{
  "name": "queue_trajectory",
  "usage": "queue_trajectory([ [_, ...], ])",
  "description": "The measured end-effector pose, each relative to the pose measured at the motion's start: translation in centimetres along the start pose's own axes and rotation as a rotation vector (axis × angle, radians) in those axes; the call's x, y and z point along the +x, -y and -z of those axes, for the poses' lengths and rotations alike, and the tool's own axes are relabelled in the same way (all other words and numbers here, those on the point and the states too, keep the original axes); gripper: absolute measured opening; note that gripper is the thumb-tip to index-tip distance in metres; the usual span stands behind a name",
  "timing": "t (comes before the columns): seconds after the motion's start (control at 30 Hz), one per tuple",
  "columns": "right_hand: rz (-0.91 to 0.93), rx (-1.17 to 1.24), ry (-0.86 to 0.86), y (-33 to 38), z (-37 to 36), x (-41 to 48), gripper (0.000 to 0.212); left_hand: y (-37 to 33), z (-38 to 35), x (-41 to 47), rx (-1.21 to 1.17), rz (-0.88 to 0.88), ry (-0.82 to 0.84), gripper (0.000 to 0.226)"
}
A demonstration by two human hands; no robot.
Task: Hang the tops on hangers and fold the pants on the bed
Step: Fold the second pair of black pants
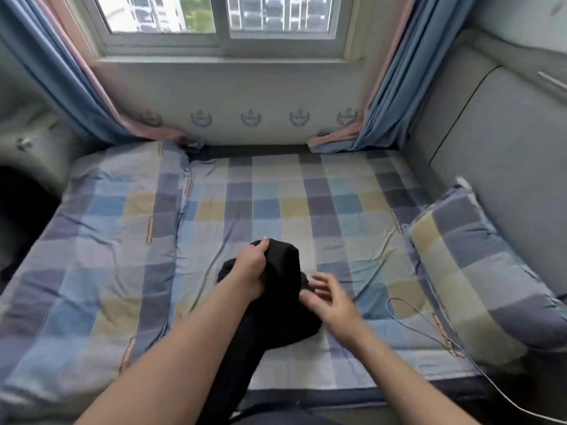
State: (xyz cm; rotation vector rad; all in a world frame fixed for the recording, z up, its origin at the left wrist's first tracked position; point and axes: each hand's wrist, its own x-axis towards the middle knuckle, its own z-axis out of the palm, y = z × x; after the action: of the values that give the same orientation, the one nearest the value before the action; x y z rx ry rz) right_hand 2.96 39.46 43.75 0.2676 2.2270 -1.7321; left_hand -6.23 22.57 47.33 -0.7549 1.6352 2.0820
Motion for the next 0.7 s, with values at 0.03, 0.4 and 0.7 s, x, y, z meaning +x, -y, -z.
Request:
queue_trajectory([
  [0.03, -0.053, -0.005, 0.056, -1.6, -0.1, -0.2, 0.074, 1.0, -0.4, 0.0, -0.047, 0.039, 0.023, 0.039],
  [0.4, -0.158, -0.257, 0.079, -4.9, -3.9, 3.2, 0.057, 2.3, 0.7, -2.4, -0.234, 0.016, 0.308, 0.046],
  [0.7, -0.124, -0.445, -0.145, -10.0, 2.5, 5.5, 0.017, 1.5, 4.6, -0.6, -0.278, -0.07, 0.021, 0.041],
])
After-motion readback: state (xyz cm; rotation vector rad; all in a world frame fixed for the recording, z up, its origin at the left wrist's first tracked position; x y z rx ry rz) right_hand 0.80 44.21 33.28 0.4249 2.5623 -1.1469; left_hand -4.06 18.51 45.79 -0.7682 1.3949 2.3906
